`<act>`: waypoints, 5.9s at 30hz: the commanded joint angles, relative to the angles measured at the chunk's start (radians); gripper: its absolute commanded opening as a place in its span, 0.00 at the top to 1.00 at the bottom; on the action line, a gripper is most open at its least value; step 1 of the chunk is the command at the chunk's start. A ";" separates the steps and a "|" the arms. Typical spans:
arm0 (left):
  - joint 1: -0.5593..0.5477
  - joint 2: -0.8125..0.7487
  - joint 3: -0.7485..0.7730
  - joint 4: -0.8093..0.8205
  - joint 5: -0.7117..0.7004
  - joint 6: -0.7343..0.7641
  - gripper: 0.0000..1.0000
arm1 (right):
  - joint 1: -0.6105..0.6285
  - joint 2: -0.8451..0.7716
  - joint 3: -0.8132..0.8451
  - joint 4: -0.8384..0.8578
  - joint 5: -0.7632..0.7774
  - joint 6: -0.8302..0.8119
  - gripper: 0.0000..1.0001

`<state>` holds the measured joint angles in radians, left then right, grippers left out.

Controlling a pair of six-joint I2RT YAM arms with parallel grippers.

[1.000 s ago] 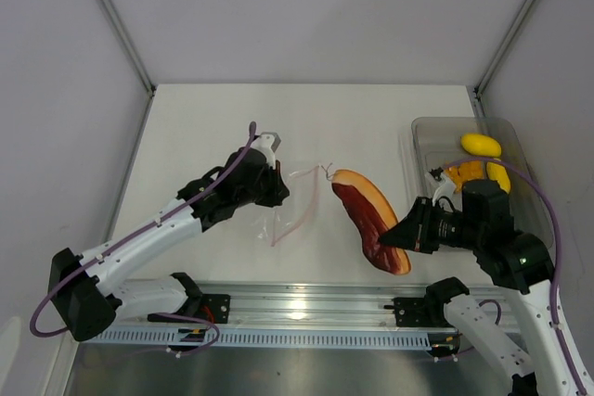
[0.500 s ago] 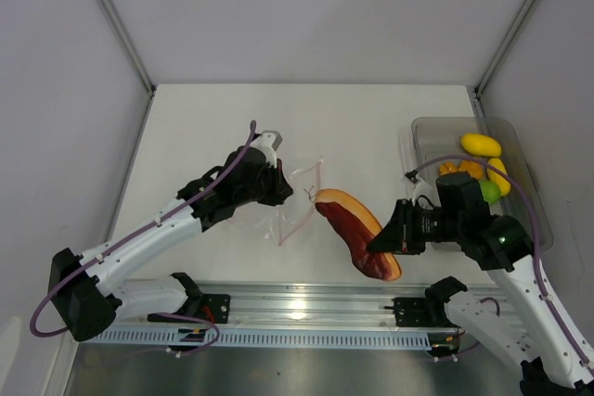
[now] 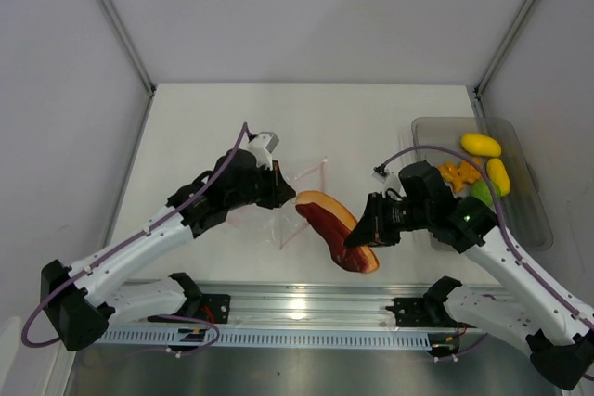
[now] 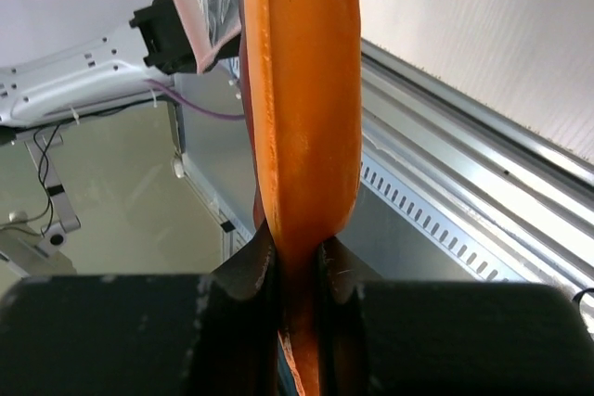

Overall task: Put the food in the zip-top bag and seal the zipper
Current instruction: Place the fake food in the zipper food storage bag, then pick up the fake fruit from the bin.

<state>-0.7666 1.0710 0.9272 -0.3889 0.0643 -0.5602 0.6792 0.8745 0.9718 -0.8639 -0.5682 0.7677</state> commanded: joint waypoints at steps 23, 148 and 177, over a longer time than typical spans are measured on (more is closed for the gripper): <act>0.000 -0.115 -0.065 0.061 0.147 -0.076 0.99 | 0.122 0.299 0.163 0.298 0.140 0.177 1.00; -0.016 0.093 0.073 0.012 0.313 0.013 0.99 | -0.989 0.753 -0.008 0.529 1.193 0.157 0.01; -0.014 0.106 0.067 0.008 0.316 0.017 0.99 | -1.011 0.844 0.036 0.594 1.193 0.064 0.20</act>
<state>-0.7807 1.1912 0.9569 -0.4053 0.3553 -0.5648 -0.3267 1.7042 0.9756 -0.2909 0.5789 0.8387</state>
